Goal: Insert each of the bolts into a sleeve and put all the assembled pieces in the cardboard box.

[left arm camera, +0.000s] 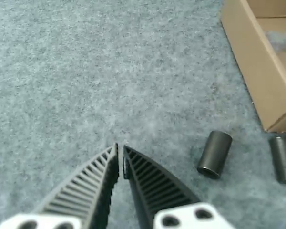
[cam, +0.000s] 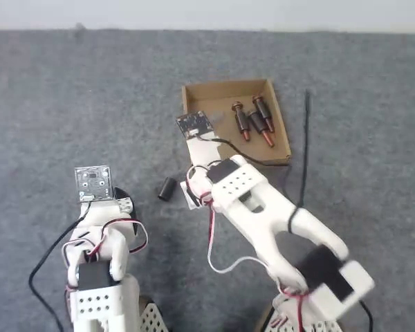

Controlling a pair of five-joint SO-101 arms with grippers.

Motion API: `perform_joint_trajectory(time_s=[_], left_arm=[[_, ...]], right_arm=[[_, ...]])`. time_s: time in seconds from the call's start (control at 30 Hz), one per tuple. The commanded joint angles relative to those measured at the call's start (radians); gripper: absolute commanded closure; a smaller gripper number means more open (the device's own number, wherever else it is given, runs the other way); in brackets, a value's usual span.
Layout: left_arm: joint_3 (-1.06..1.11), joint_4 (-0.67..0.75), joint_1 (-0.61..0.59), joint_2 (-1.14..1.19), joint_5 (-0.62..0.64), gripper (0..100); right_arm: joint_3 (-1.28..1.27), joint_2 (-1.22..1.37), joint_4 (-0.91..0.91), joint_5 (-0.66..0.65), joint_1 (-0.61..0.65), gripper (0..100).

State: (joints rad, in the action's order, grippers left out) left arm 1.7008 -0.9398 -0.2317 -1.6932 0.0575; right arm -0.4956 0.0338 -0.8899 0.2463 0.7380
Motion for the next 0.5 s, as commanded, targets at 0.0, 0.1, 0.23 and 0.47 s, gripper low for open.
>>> perform_joint_trajectory(time_s=[0.0,0.1,0.23,0.47], left_arm=[[-0.01,0.003,-0.003,-0.012,-0.003,99],[-0.01,0.003,-0.003,-0.012,-0.003,99],[-0.01,0.003,-0.003,-0.012,-0.003,99],[-0.01,0.003,-0.003,-0.012,-0.003,99]], right_arm=[[0.118,0.05,0.008,0.008,0.008,88.2],[0.153,0.102,0.008,0.008,0.008,88.2],[0.19,0.147,0.008,0.006,0.008,88.2],[0.213,0.234,0.016,0.005,0.005,88.4]])
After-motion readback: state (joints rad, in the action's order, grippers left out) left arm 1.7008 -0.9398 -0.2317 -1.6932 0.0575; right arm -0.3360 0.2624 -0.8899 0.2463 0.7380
